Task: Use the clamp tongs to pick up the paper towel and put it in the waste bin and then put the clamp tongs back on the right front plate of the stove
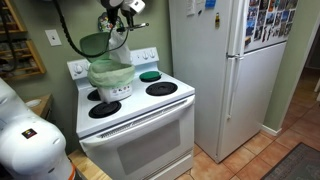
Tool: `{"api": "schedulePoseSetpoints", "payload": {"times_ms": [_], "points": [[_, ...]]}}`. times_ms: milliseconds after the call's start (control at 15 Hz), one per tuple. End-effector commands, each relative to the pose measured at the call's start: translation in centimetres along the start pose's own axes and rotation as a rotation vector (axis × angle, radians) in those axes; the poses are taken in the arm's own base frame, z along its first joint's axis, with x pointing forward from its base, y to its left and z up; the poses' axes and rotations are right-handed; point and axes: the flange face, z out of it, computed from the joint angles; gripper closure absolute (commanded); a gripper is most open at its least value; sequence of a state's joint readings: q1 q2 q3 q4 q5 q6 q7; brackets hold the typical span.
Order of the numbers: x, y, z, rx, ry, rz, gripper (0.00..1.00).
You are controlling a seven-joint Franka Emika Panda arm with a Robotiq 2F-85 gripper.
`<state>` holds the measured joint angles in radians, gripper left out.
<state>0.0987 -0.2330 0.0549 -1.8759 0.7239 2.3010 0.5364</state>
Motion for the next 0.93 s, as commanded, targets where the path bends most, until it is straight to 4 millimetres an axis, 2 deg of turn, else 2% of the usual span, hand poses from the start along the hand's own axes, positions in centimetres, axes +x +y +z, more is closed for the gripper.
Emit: {"api": "schedulePoseSetpoints", "payload": {"times_ms": [0, 333, 600, 667, 733, 867], "points": [[-0.2, 1.1, 1.7, -0.02, -0.087, 0.022, 0.94], [-0.4, 2.1, 4.0, -0.052, -0.2, 0.03, 0.94], [0.1, 2.7, 4.6, -0.085, -0.2, 0.031, 0.94], [0.1, 2.7, 4.8, -0.089, -0.203, 0.031, 0.91], [0.1, 2.8, 4.9, -0.091, -0.204, 0.031, 0.83], [0.2, 2.8, 5.0, -0.095, -0.202, 0.032, 0.82]]}}
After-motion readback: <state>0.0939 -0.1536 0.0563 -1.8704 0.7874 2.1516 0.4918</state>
